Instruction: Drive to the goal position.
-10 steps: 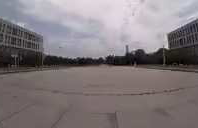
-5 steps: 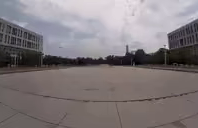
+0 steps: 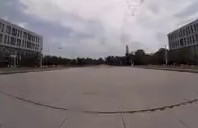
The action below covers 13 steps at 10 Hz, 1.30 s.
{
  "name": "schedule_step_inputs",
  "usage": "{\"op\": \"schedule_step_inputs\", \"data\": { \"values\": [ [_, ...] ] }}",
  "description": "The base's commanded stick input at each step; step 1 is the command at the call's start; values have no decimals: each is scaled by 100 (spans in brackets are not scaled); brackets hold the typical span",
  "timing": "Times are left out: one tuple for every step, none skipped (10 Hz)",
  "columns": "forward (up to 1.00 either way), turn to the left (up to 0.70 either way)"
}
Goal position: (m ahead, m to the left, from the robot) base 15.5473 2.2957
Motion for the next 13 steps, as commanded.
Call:
{"op": "schedule_step_inputs", "data": {
  "values": [
    [70, 0],
    [70, 0],
    [70, 0],
    [70, 0],
    [70, 0],
    [70, 0],
    [70, 0],
    [70, 0],
    [70, 0],
    [70, 0],
    [70, 0],
    [70, 0],
    [70, 0]
  ]
}}
